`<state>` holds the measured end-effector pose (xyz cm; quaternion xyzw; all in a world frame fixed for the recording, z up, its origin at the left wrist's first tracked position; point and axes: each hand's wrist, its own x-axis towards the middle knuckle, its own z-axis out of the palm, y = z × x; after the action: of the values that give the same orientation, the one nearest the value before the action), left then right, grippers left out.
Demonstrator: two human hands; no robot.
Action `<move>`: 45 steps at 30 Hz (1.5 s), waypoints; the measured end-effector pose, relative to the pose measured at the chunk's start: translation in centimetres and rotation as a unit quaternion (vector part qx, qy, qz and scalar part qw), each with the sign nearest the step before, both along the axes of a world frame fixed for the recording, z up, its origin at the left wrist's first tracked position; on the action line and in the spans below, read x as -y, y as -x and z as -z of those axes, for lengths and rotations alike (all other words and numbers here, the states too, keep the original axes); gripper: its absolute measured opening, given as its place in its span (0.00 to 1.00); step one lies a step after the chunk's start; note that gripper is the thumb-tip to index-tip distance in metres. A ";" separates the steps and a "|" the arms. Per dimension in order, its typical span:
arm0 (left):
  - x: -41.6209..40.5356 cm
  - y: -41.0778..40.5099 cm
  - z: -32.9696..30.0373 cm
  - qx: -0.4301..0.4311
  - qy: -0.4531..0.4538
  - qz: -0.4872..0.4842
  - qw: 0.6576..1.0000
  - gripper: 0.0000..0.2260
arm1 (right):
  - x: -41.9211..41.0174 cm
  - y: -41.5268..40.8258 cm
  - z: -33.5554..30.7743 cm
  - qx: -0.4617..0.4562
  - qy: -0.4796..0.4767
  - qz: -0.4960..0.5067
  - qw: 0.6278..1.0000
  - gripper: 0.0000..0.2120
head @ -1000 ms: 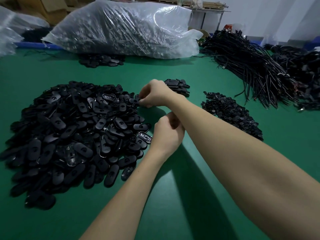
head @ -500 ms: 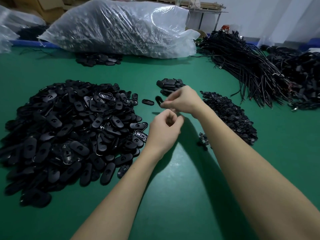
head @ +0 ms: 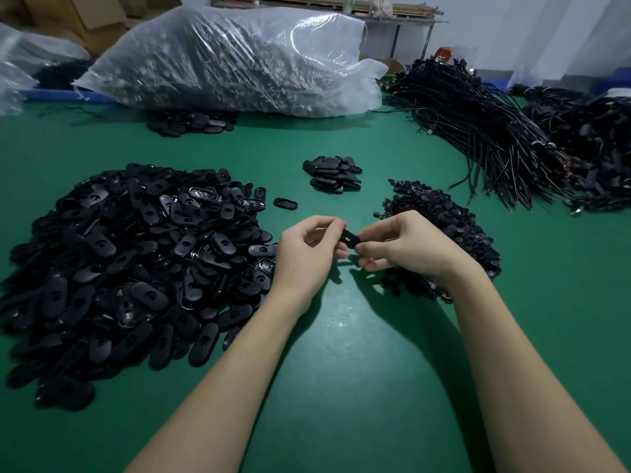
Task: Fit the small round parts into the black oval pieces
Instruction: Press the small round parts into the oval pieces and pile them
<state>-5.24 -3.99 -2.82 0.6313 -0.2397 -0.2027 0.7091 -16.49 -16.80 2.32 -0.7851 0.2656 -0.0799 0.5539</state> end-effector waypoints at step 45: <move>-0.6 0.2 -1.1 -0.112 0.064 0.065 0.990 0.08 | -0.7 -0.3 -0.1 0.087 -0.034 0.102 0.990 0.03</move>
<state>-5.49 -3.39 -1.71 0.5414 -0.2113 -0.3021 0.7557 -16.21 -16.11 2.45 -0.7245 0.2974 -0.1947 0.5906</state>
